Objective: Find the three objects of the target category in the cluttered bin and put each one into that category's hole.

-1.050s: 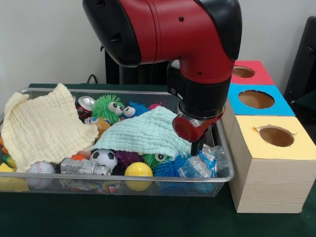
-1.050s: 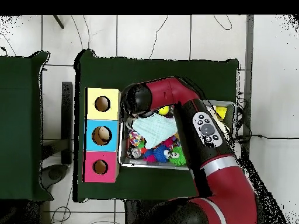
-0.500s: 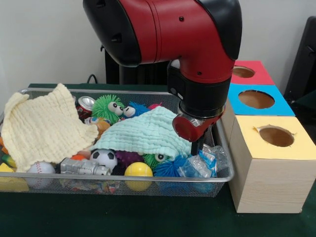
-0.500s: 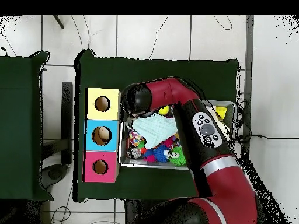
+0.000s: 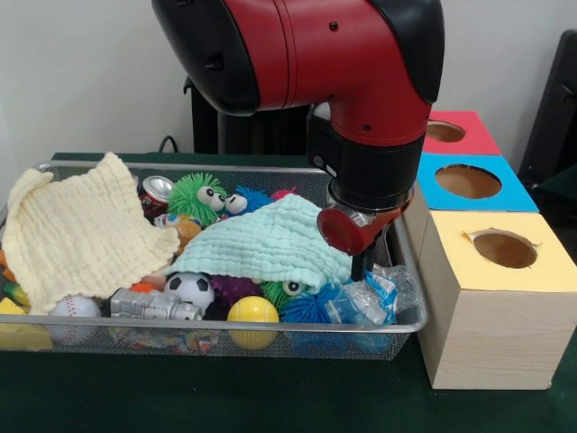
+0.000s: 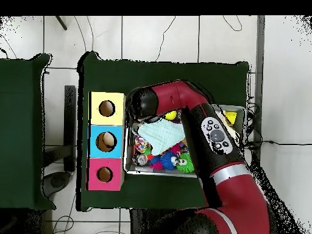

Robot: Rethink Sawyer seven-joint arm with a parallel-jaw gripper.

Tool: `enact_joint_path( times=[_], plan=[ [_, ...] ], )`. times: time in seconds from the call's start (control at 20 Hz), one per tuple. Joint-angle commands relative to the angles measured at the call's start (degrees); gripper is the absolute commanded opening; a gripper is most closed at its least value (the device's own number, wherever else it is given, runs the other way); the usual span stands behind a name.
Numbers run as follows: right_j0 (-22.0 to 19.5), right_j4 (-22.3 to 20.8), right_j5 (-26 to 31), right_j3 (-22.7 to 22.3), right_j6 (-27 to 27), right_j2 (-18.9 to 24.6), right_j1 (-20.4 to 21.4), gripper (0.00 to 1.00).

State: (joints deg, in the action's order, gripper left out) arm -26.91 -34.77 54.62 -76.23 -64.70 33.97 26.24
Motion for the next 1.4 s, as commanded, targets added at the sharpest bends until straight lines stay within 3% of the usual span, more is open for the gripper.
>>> enact_joint_path(
  times=[0.05,1.1,1.4],
  plan=[
    [0.19,1.66,-1.44,-2.23,4.50,3.35,-0.82,0.00],
    [0.18,1.48,0.29,-2.38,4.76,2.59,-0.27,0.00],
    [-0.89,2.97,1.29,-3.69,5.73,3.64,1.72,0.00]
  ],
)
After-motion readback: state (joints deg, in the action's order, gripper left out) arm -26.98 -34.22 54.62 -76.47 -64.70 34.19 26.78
